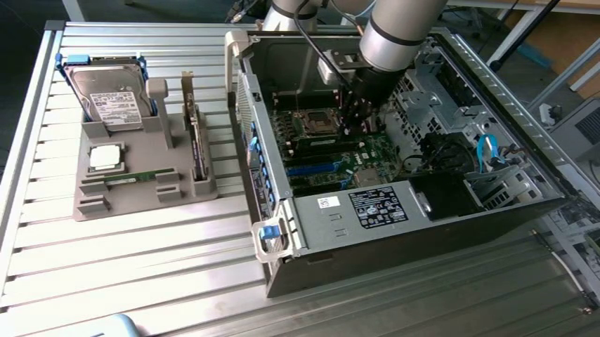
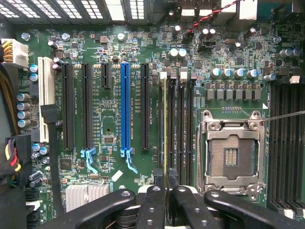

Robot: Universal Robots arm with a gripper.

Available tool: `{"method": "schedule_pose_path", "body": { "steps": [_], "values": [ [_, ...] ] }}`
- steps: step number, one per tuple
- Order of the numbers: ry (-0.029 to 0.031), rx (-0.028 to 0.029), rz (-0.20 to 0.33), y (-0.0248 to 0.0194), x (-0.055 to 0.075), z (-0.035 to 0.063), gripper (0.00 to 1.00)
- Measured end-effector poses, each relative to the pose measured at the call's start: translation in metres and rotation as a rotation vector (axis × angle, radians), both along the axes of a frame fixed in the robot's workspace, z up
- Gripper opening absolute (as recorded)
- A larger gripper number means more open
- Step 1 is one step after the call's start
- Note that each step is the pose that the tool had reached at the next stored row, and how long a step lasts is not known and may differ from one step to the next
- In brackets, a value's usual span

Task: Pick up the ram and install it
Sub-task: 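Insert the ram into the slot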

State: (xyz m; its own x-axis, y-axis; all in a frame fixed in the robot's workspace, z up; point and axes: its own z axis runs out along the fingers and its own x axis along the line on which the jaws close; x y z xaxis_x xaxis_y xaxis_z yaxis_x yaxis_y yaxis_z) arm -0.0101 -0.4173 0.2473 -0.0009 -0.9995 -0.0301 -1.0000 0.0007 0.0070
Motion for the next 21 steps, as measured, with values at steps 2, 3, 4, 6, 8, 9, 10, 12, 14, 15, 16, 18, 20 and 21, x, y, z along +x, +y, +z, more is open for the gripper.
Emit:
{"method": "schedule_pose_path", "body": {
  "steps": [2,3,4,6,8,9,10,12,14,15,16,18,20,21],
  "values": [
    [0.0000,0.0000,0.000,0.0000,0.0000,-0.0011,0.12],
    [0.0000,0.0000,0.000,0.0000,0.0000,-0.0016,0.12],
    [0.0000,-0.0001,0.000,-0.0001,0.0000,-0.0020,0.12],
    [0.0000,-0.0001,0.000,0.0000,0.0000,-0.0028,0.12],
    [0.0000,-0.0001,0.000,0.0000,0.0000,-0.0041,0.12],
    [0.0000,-0.0002,0.000,-0.0001,0.0000,-0.0046,0.12],
    [0.0001,-0.0002,0.000,-0.0001,0.0000,-0.0046,0.12],
    [0.0000,-0.0002,0.000,0.0000,0.0000,-0.0046,0.12],
    [0.0000,-0.0001,0.000,0.0000,0.0004,-0.0047,0.12],
    [0.0000,-0.0002,0.000,-0.0001,0.0005,-0.0047,0.12],
    [0.0000,-0.0001,0.000,0.0000,0.0005,-0.0047,0.12],
    [0.0000,-0.0001,0.000,0.0000,0.0005,-0.0048,0.12],
    [0.0000,0.0001,0.000,0.0000,0.0005,-0.0051,0.12],
    [0.0000,0.0000,0.000,0.0000,0.0005,-0.0052,0.12]
  ]
}}
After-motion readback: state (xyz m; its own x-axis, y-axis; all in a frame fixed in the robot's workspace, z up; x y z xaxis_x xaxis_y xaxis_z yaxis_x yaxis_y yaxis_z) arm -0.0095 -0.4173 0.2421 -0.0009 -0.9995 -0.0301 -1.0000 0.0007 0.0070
